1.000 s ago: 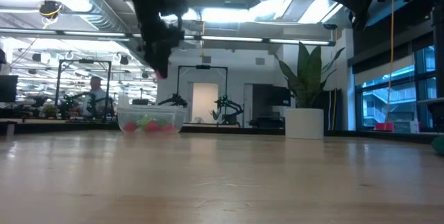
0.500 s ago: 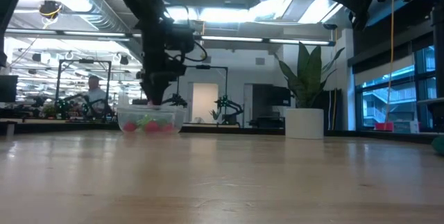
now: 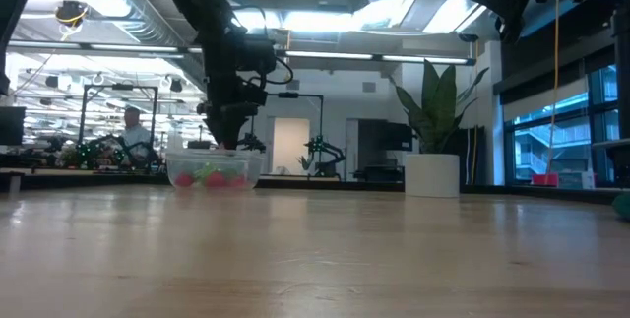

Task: Pick and placing Produce into tupperware
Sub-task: Put the pink peach into the transparent container, then return to Home Position

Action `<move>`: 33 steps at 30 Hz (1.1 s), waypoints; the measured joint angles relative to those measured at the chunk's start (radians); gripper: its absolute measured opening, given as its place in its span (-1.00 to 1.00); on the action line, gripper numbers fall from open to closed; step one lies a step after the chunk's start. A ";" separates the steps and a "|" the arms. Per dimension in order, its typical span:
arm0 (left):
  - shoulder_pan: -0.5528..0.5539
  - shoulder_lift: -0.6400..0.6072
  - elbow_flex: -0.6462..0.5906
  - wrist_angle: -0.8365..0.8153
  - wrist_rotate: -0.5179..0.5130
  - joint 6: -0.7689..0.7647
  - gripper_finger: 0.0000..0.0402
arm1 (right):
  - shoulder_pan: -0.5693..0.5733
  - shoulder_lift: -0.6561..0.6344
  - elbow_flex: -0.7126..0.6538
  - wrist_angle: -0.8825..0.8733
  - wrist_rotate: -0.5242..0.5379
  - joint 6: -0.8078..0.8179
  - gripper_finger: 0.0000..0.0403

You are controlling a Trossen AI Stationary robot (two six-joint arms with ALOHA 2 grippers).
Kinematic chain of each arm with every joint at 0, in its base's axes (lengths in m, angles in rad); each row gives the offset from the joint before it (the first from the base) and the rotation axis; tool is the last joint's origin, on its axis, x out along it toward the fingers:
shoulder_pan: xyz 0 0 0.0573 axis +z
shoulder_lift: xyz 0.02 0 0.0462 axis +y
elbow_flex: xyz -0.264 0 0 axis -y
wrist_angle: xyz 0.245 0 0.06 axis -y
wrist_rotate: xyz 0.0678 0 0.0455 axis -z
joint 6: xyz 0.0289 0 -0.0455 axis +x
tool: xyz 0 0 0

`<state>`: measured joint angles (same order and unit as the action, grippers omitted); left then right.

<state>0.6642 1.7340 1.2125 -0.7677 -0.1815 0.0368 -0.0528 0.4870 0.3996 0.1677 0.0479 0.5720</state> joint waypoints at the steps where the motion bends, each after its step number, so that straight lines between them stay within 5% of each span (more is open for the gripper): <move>1: 0.001 0.000 0.000 0.000 -0.006 0.000 -0.33 | 0.000 0.000 0.000 0.000 0.000 0.000 0.01; 23: -0.008 -0.005 0.013 -0.018 -0.025 0.017 0.11 | 0.000 0.000 0.000 0.000 0.000 -0.001 0.01; 29: -0.049 -0.178 0.071 0.047 0.010 0.043 0.10 | 0.000 0.000 0.000 0.000 0.000 -0.011 0.01; 33: -0.090 -0.377 0.116 0.143 0.127 0.017 0.09 | 0.000 0.000 0.000 0.001 0.002 -0.056 0.01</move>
<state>0.5746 1.3565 1.3281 -0.6250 -0.0542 0.0542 -0.0528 0.4866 0.3996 0.1684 0.0501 0.5163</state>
